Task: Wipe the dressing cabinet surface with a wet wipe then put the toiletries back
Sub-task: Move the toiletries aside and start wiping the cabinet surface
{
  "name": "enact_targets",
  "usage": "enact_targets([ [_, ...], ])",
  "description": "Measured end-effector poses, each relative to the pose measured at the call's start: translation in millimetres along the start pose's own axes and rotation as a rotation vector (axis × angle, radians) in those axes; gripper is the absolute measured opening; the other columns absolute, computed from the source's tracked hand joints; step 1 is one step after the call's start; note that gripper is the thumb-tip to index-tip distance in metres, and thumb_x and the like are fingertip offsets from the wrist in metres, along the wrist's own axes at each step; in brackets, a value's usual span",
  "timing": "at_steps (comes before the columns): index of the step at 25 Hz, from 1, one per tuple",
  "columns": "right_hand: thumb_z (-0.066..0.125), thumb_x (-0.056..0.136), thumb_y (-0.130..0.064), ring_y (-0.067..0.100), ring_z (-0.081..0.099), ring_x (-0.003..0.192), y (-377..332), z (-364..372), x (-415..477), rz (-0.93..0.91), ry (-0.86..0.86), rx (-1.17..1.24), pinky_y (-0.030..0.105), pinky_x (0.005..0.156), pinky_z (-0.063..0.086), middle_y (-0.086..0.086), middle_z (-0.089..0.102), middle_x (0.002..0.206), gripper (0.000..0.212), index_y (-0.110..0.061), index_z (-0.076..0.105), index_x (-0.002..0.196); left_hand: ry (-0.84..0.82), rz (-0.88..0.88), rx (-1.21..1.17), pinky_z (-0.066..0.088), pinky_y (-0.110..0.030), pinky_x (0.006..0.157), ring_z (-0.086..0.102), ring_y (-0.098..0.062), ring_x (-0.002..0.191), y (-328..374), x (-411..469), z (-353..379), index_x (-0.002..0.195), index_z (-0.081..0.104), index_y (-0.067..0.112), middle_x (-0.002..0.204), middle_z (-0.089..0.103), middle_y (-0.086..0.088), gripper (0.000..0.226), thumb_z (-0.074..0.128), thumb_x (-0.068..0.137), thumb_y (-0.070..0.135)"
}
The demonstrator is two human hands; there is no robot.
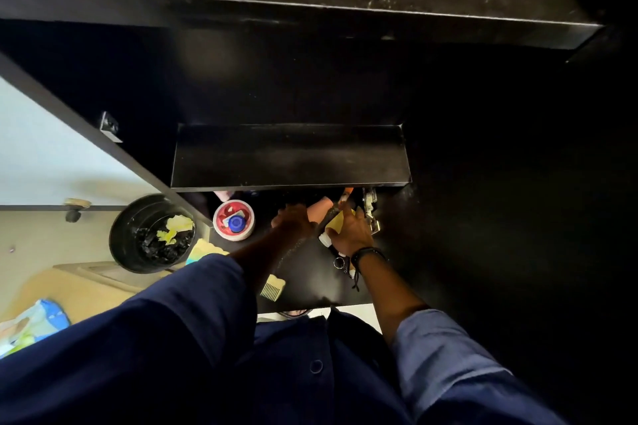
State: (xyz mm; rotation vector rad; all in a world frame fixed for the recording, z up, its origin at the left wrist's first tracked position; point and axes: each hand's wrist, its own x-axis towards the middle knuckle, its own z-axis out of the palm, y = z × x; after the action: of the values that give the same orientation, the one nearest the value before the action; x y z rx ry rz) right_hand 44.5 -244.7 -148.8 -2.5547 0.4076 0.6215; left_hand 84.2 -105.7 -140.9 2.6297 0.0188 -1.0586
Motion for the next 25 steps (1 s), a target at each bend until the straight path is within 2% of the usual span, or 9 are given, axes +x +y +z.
enact_targets([
  [5,0.065,0.084,-0.032,0.035,0.049,0.121,5,6,3,-0.062,0.017,-0.081,0.039,0.104,0.041,0.014,0.040,0.141,0.058,-0.022,0.045,0.138,0.025,-0.101,0.016,0.042,-0.045,0.102,0.041,-0.034,0.130,1,4,12,0.139,0.036,0.010,0.143,0.040,-0.014,0.070,0.060,0.085,0.047],
  [7,0.069,0.080,-0.031,0.034,0.048,0.121,6,8,3,-0.064,0.052,-0.040,0.039,0.104,0.041,0.014,0.041,0.139,0.061,-0.021,0.047,0.137,0.043,-0.112,-0.045,0.042,-0.043,0.102,0.043,-0.032,0.130,3,4,17,0.137,0.039,0.010,0.142,0.042,-0.014,0.067,0.061,0.085,0.046],
  [10,0.078,0.070,-0.033,0.037,0.037,0.129,6,11,2,-0.029,0.069,0.065,0.041,0.107,0.039,0.017,0.038,0.141,0.082,-0.016,0.039,0.140,0.072,-0.106,-0.121,0.045,-0.041,0.098,0.049,-0.031,0.125,5,-1,17,0.132,0.047,0.013,0.137,0.048,-0.012,0.060,0.063,0.083,0.044],
  [11,0.080,0.066,-0.035,0.037,0.039,0.129,5,11,0,-0.014,0.064,0.097,0.040,0.106,0.039,0.017,0.043,0.138,0.086,-0.014,0.038,0.138,0.089,-0.096,-0.124,0.048,-0.040,0.094,0.053,-0.031,0.120,4,-5,15,0.127,0.051,0.014,0.132,0.053,-0.012,0.055,0.064,0.082,0.043],
  [14,0.083,0.060,-0.032,0.032,0.052,0.114,3,13,-10,0.010,0.043,0.147,0.036,0.095,0.046,0.015,0.056,0.120,0.080,-0.011,0.044,0.127,0.210,-0.010,-0.093,0.053,-0.036,0.082,0.061,-0.029,0.105,-9,-25,4,0.111,0.060,0.015,0.114,0.064,-0.009,0.039,0.063,0.083,0.041],
  [17,0.083,0.064,-0.026,0.030,0.054,0.114,-8,17,-18,0.032,0.048,0.199,0.033,0.093,0.044,0.013,0.057,0.120,0.078,-0.015,0.046,0.132,0.349,0.082,-0.081,0.051,-0.038,0.080,0.061,-0.028,0.100,-32,-47,-11,0.109,0.059,0.012,0.111,0.063,-0.009,0.037,0.063,0.085,0.039],
  [20,0.077,0.068,-0.020,0.033,0.055,0.116,-24,24,-26,0.055,0.100,0.265,0.039,0.096,0.047,0.014,0.056,0.125,0.077,-0.018,0.044,0.137,0.436,0.094,-0.091,0.051,-0.036,0.078,0.062,-0.026,0.096,-57,-64,-26,0.107,0.061,0.010,0.107,0.065,-0.009,0.032,0.066,0.085,0.032],
  [25,0.074,0.072,-0.026,0.035,0.060,0.109,-47,22,-33,0.054,0.030,0.217,0.041,0.088,0.051,0.014,0.065,0.115,0.046,-0.013,0.061,0.115,0.518,0.136,-0.027,0.041,-0.025,0.068,0.061,-0.019,0.091,-80,-82,-35,0.102,0.065,0.011,0.101,0.066,-0.006,0.021,0.063,0.087,0.027],
])
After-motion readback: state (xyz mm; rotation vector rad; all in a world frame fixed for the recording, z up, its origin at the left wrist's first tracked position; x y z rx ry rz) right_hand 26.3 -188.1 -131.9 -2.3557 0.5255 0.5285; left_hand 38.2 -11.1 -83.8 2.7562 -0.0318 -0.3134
